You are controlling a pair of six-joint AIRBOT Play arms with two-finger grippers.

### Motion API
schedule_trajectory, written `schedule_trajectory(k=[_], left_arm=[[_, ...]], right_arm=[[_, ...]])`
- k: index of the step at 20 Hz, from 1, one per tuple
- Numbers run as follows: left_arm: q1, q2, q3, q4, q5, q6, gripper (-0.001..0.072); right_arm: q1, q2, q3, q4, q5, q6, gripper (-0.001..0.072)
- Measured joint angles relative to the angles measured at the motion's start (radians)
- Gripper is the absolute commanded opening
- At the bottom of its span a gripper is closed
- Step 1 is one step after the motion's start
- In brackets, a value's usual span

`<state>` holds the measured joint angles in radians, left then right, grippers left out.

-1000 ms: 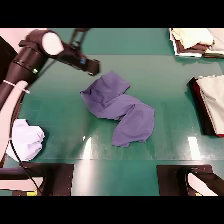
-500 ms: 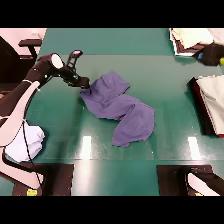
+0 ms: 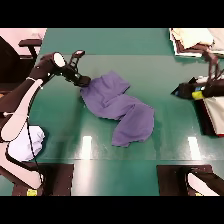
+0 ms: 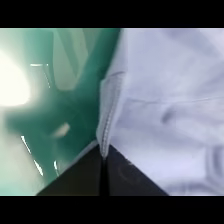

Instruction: Fold the shirts.

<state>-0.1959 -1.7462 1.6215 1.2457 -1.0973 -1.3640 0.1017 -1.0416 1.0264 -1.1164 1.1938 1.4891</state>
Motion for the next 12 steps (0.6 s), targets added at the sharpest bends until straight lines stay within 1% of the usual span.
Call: schedule_trajectory(k=[2,6,7,8,9,10,11,12], left_arm=[[0.008,0.003,0.054,0.001,-0.032,0.001,0.0023],[0.014,0.005,0.12,-0.001,-0.074,0.002,0.0023],[0.014,0.005,0.127,-0.001,-0.081,0.003,0.0023],[0.014,0.005,0.132,-0.002,-0.085,0.003,0.0023],[0.014,0.005,0.136,-0.003,-0.089,0.003,0.0023],[0.015,0.005,0.139,-0.004,-0.097,0.003,0.0023],[0.015,0.005,0.141,-0.005,-0.102,0.003,0.0023],[0.016,0.005,0.143,-0.004,-0.11,0.003,0.0023]], right_arm=[[0.0,-0.002,-0.101,0.023,0.008,0.014,0.0514],[0.024,-0.043,-0.291,0.124,0.023,0.019,0.0513],[0.038,-0.064,-0.328,0.158,0.013,0.01,0.0509],[0.054,-0.089,-0.358,0.195,-0.005,-0.004,0.0487],[0.071,-0.113,-0.378,0.225,-0.026,-0.017,0.0322],[0.089,-0.138,-0.39,0.253,-0.045,-0.033,0.0089],[0.102,-0.161,-0.393,0.273,-0.063,-0.048,0.0021],[0.112,-0.182,-0.389,0.288,-0.083,-0.062,0.002]])
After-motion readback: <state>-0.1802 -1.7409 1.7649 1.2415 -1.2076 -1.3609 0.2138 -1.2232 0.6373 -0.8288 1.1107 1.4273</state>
